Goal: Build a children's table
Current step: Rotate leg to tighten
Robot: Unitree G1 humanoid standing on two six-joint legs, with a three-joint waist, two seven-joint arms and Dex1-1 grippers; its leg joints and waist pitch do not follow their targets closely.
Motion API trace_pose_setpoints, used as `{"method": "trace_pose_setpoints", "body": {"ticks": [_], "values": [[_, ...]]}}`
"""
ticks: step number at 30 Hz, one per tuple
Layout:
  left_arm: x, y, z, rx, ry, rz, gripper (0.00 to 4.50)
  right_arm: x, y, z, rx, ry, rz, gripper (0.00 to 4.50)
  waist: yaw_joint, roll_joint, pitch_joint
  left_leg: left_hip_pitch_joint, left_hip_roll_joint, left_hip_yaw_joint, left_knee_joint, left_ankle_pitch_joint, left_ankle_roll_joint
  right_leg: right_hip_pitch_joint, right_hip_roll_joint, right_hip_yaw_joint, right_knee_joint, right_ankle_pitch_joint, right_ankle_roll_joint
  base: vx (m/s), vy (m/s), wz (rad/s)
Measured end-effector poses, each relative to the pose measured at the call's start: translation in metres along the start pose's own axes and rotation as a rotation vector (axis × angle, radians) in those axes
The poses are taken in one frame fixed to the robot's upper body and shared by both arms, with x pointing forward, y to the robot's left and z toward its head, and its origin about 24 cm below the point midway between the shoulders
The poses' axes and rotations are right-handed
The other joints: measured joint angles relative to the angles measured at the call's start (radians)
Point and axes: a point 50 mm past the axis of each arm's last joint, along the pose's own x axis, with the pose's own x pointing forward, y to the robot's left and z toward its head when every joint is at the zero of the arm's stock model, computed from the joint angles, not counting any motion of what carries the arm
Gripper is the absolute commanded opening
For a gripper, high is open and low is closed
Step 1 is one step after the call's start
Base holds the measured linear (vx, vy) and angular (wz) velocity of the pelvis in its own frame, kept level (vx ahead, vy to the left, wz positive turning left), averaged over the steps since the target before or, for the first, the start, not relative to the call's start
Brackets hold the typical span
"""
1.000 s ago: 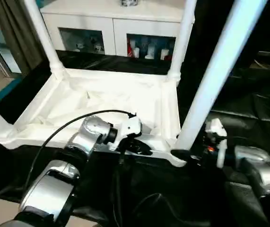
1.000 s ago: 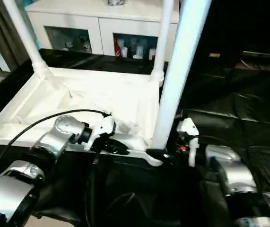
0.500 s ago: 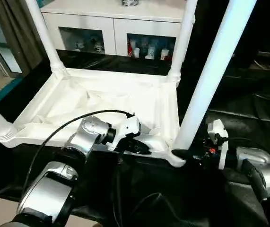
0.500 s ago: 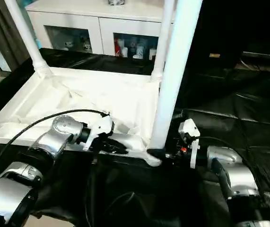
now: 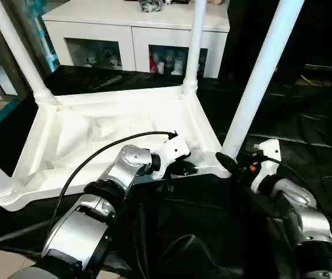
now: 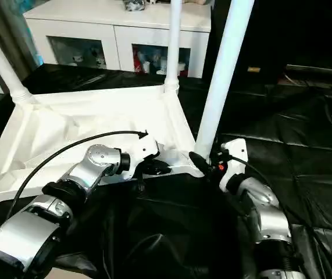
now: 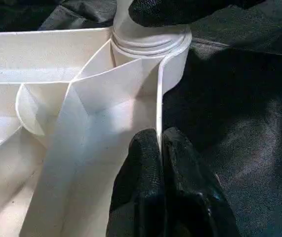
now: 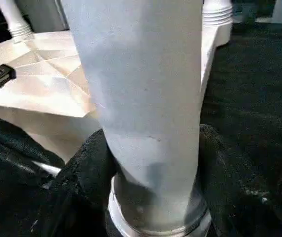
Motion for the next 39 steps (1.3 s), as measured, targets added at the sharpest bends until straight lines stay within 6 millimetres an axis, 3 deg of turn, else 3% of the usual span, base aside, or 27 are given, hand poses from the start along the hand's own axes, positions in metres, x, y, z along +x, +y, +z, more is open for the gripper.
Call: {"method": "trace_pose_setpoints", "body": {"ticks": [7,14,21,26,39], "values": [[0.002,-0.002,0.001,0.019,-0.006,-0.013,0.00,-0.011,-0.006,0.003,0.021,0.002,0.078,3.28,0.000,0.002,-0.001,-0.001,0.000,0.000,0.000,0.000,0.000,0.000,0.000,0.000,-0.001,0.000,0.000,0.000,0.000,0.00],[0.008,-0.008,0.006,0.058,-0.017,-0.075,0.00,-0.047,-0.028,0.016,-0.093,0.136,0.247,3.28,0.037,0.005,-0.003,-0.003,0.000,0.000,-0.003,0.003,0.005,0.000,0.000,-0.002,-0.003,-0.001,0.001,0.000,0.000,0.00],[0.006,-0.007,0.006,0.066,-0.017,-0.073,0.00,-0.078,-0.041,0.005,-0.042,0.263,0.323,3.28,0.037,0.004,0.000,-0.004,0.000,0.000,-0.002,0.003,0.005,-0.001,0.000,-0.002,-0.003,-0.001,0.001,0.000,0.000,0.00],[0.006,-0.007,0.006,0.072,-0.020,-0.073,0.00,-0.098,-0.049,0.010,-0.038,0.321,0.341,3.28,0.038,0.001,0.002,-0.005,0.000,0.000,-0.001,0.003,0.005,-0.002,0.000,-0.002,-0.003,-0.001,0.002,0.000,0.000,0.00],[0.004,-0.006,0.005,0.079,-0.019,-0.088,0.00,-0.089,-0.027,0.020,-0.036,0.254,0.424,3.28,0.039,0.003,0.001,-0.006,0.001,0.000,-0.002,0.003,0.006,-0.003,0.000,-0.003,-0.003,-0.001,0.002,0.000,0.000,0.00]]}}
